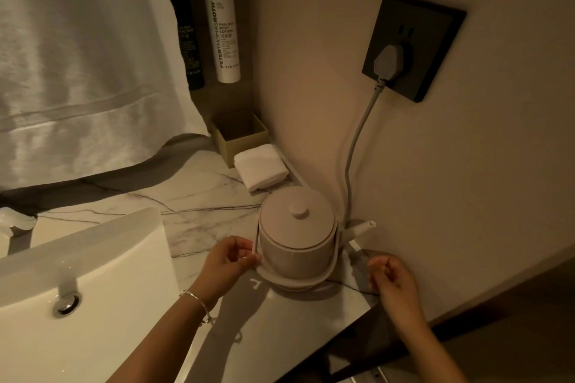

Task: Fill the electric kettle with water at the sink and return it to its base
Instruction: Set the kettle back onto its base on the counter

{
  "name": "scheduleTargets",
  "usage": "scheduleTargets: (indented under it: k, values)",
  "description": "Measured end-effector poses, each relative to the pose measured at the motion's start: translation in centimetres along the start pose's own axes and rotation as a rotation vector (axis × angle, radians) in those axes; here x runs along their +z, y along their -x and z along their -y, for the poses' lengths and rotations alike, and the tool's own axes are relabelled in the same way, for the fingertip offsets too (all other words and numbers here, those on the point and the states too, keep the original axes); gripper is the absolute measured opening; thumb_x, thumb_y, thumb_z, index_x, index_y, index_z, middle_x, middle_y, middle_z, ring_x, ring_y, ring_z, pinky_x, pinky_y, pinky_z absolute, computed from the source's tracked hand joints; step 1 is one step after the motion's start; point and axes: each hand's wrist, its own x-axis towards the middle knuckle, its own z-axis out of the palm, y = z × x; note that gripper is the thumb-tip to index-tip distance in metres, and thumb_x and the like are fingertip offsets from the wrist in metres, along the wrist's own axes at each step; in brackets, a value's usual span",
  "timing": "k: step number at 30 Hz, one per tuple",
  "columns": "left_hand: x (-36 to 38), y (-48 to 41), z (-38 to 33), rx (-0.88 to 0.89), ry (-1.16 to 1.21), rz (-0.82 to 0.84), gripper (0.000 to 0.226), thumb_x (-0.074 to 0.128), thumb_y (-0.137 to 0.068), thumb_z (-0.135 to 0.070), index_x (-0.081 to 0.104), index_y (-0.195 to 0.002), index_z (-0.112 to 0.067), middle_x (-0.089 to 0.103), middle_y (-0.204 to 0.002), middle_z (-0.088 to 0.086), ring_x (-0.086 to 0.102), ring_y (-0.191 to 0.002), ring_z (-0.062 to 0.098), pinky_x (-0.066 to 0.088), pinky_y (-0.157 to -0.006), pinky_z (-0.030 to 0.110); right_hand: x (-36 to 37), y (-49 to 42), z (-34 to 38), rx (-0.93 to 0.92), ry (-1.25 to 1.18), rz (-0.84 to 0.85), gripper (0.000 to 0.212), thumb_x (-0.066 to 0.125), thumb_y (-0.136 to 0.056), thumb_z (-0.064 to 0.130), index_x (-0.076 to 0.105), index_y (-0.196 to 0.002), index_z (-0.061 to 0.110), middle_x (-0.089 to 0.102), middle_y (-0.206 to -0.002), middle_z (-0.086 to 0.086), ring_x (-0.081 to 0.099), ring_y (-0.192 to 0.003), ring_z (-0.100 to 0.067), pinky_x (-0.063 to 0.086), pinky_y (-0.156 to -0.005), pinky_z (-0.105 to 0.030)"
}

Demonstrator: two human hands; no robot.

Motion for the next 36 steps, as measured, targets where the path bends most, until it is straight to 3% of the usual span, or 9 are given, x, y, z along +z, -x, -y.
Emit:
scheduleTargets:
  k: [5, 8, 11, 15, 21, 25, 31, 36]
  values:
    - [-0.9, -0.2, 0.2, -0.042, -0.009, 0.037, 0.013, 0.063, -0.083, -0.017, 0.064, -0.09, -0.007, 0.07, -0.077, 0.006, 0.065, -0.069, 0.013, 0.051, -0.063, 0.023, 1.1, 0.2, -0.4, 0.02, -0.065, 0.002, 0.018, 0.051, -0.09, 0.0, 0.059, -0.077, 0.009, 0.054, -0.062, -0.007, 0.049, -0.054, -0.016, 0.044, -0.049, -0.015]
    - [-1.8, -0.9, 0.7, -0.072, -0.021, -0.051, 0.012, 0.059, -0.086, -0.017, 0.065, -0.088, -0.008, 0.071, -0.082, 0.009, 0.064, -0.073, 0.019, 0.051, -0.067, 0.027, 1.1, 0.4, -0.4, 0.015, -0.065, 0.018, 0.016, 0.051, -0.089, 0.0, 0.059, -0.078, 0.008, 0.054, -0.06, -0.007, 0.049, -0.052, -0.016, 0.043, -0.048, -0.014]
    - [-2.5, -1.6, 1.4, -0.01, -0.205, -0.165, 0.007, 0.057, -0.085, -0.007, 0.063, -0.084, -0.008, 0.069, -0.08, 0.008, 0.063, -0.074, 0.022, 0.051, -0.067, 0.028, 1.1, 0.5, -0.3, 0.024, -0.069, 0.013, 0.016, 0.051, -0.089, -0.001, 0.06, -0.077, 0.006, 0.056, -0.058, -0.006, 0.052, -0.051, -0.014, 0.043, -0.048, -0.014]
    - [-2.2, -2.3, 1.9, 0.103, -0.462, -0.14, 0.012, 0.057, -0.084, -0.01, 0.06, -0.078, -0.02, 0.067, -0.076, 0.003, 0.063, -0.071, 0.02, 0.051, -0.069, 0.032, 1.3, 0.9, -0.2, 0.069, -0.088, 0.026, 0.018, 0.05, -0.09, -0.001, 0.059, -0.075, 0.004, 0.058, -0.048, 0.002, 0.051, -0.045, -0.004, 0.042, -0.046, -0.013]
    - [-0.8, -4.2, 1.6, 0.162, -0.564, -0.098, 0.007, 0.055, -0.084, -0.014, 0.06, -0.082, -0.018, 0.066, -0.076, 0.003, 0.061, -0.07, 0.017, 0.052, -0.069, 0.035, 2.1, 0.9, 0.6, 0.16, -0.111, -0.002, 0.017, 0.052, -0.089, 0.0, 0.06, -0.074, 0.004, 0.058, -0.047, 0.002, 0.05, -0.051, -0.014, 0.044, -0.048, -0.019]
    - [-0.3, -5.4, 1.7, 0.167, -0.63, -0.065, 0.008, 0.053, -0.086, -0.022, 0.058, -0.08, -0.021, 0.066, -0.075, -0.001, 0.06, -0.068, 0.014, 0.051, -0.067, 0.032, 2.5, 0.9, 1.2, 0.172, -0.153, -0.023, 0.02, 0.048, -0.088, -0.008, 0.058, -0.073, 0.001, 0.055, -0.047, -0.002, 0.051, -0.043, -0.013, 0.041, -0.04, -0.014]
    - [0.0, -6.6, 1.9, 0.109, -0.664, 0.017, 0.024, 0.053, -0.085, -0.02, 0.046, -0.064, -0.028, 0.055, -0.064, -0.006, 0.052, -0.062, 0.012, 0.046, -0.066, 0.027, 2.7, 0.4, 1.3, 0.183, -0.142, -0.05, 0.019, 0.049, -0.089, -0.006, 0.059, -0.074, 0.002, 0.054, -0.054, -0.008, 0.044, -0.052, -0.022, 0.041, -0.041, -0.013]
    - [-0.5, -7.0, 1.8, 0.064, -0.618, 0.083, 0.028, 0.055, -0.082, -0.017, 0.042, -0.06, -0.027, 0.05, -0.062, -0.008, 0.046, -0.058, 0.006, 0.038, -0.057, 0.018, 3.1, -0.1, 1.3, 0.18, -0.157, -0.048, 0.02, 0.048, -0.088, -0.008, 0.058, -0.074, 0.001, 0.052, -0.052, -0.008, 0.049, -0.042, -0.01, 0.04, -0.04, -0.012]
